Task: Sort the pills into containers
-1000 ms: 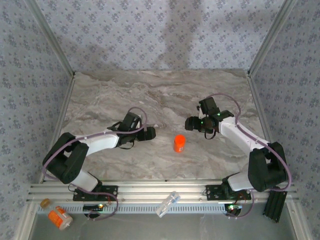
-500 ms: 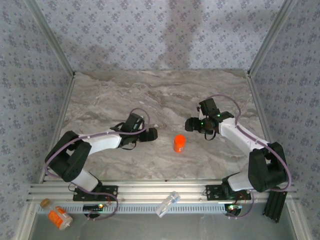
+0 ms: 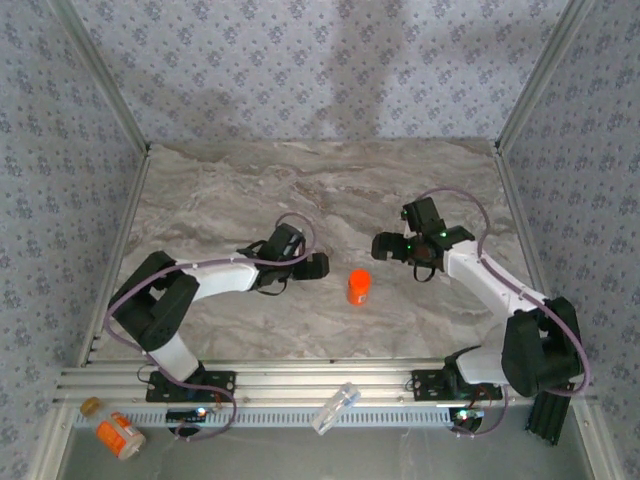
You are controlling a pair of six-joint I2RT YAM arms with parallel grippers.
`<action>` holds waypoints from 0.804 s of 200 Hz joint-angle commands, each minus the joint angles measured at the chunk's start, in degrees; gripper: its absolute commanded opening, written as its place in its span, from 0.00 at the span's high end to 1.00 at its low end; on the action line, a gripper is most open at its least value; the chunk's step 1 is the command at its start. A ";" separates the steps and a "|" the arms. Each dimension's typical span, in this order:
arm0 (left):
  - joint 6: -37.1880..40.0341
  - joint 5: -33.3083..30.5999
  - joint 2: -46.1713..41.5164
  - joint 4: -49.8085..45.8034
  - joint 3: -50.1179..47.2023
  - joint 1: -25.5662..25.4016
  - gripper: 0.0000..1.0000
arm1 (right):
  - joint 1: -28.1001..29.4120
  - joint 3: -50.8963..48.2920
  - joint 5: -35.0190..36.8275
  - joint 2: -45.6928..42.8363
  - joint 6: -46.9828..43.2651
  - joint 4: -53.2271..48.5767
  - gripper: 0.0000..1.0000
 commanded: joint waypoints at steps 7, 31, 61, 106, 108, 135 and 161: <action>-1.85 3.23 0.89 2.39 1.27 -2.67 0.00 | -0.73 -0.06 3.61 -1.05 0.80 -2.49 0.00; -2.95 2.95 0.43 3.32 0.46 -4.12 0.00 | -1.23 1.07 4.85 0.36 2.03 -3.94 0.00; -4.08 2.76 0.52 4.70 -0.27 -5.31 0.00 | -1.24 1.17 7.32 0.78 3.48 -5.63 0.00; -4.53 2.58 1.10 5.97 -0.27 -5.60 0.00 | -1.24 -3.59 0.66 -6.62 2.12 2.19 0.00; -4.62 2.61 1.17 6.03 -0.27 -5.64 0.00 | -1.23 -3.61 0.56 -6.75 2.12 2.27 0.00; -5.11 3.28 1.99 6.90 0.28 -6.01 0.00 | -1.22 -3.73 -1.68 -7.80 2.04 1.85 0.01; -5.25 3.60 2.60 7.27 0.78 -6.68 0.00 | -1.05 -4.10 -4.10 -8.25 1.85 2.11 0.04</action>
